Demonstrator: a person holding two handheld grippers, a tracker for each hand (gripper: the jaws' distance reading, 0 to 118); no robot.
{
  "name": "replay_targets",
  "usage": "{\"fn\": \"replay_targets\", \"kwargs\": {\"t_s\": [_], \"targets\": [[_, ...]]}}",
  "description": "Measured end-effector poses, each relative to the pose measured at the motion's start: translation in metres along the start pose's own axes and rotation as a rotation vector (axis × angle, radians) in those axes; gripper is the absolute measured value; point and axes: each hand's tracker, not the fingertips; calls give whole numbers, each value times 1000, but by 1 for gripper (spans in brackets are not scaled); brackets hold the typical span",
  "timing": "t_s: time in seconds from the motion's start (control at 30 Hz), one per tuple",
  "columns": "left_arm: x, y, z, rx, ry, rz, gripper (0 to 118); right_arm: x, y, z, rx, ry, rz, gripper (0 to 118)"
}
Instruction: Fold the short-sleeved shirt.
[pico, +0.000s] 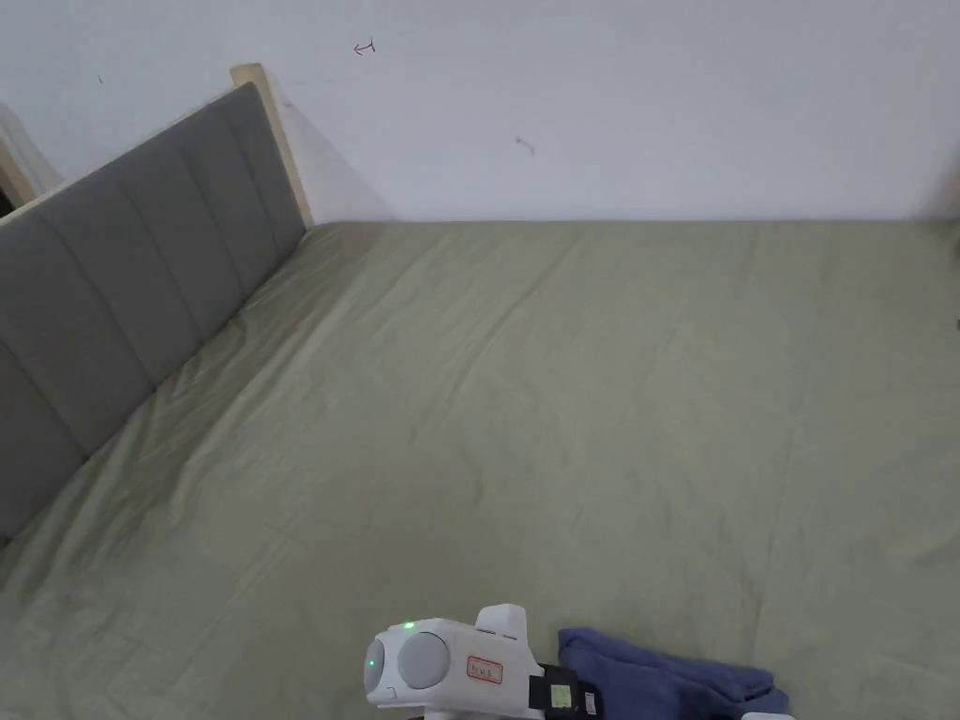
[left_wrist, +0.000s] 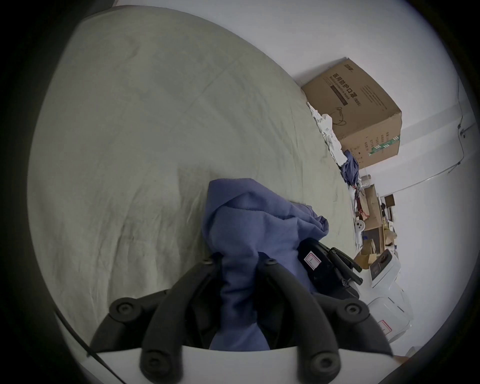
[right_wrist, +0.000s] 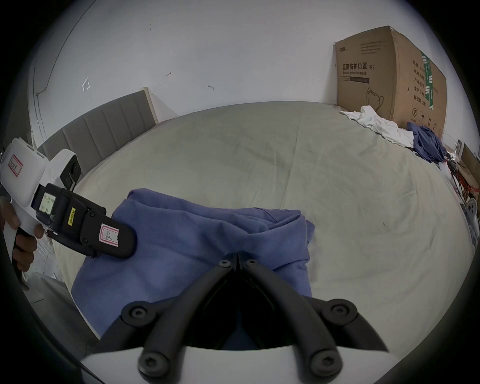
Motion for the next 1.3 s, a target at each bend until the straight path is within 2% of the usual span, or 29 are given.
{"fn": "replay_targets", "kwargs": {"t_s": [0.07, 0.17, 0.23, 0.3, 0.43, 0.67, 0.87, 1.03, 1.07, 1.13, 1.17, 1.23, 1.27, 1.3], "targets": [[3, -2, 2, 14, 5, 6, 16, 0, 3, 1, -5, 2, 0, 0], [20, -5, 10, 34, 57, -99, 15, -1, 13, 5, -22, 6, 17, 0], [22, 1, 19, 34, 53, -105, 14, -6, 26, 17, -2, 9, 41, 0], [21, 8, 32, 46, 48, -139, 14, -10, 40, 31, 72, 17, 61, 0], [6, 36, 66, 51, 154, -240, 14, -18, 74, 56, 194, 24, 100, 0], [-86, 96, 155, 70, 390, -257, 14, -41, 126, 78, 330, 41, 148, 0], [-178, 138, 241, 91, 617, -163, 14, -69, 151, 67, 350, 54, 161, 0], [-246, 163, 282, 104, 745, -81, 15, -89, 164, 45, 344, 59, 173, 0], [-257, 166, 286, 110, 734, -60, 19, -92, 166, 40, 338, 61, 175, 0], [-270, 166, 289, 113, 691, 6, 38, -95, 169, 33, 327, 61, 182, 0], [-275, 166, 288, 106, 675, 36, 59, -96, 171, 32, 325, 61, 182, 0], [-272, 164, 287, 122, 743, 24, 86, -97, 173, 33, 325, 64, 175, 0], [-268, 162, 289, 144, 777, 0, 95, -94, 173, 33, 329, 64, 170, 0], [-263, 159, 292, 166, 795, -17, 95, -93, 175, 35, 330, 66, 163, 0]]}}
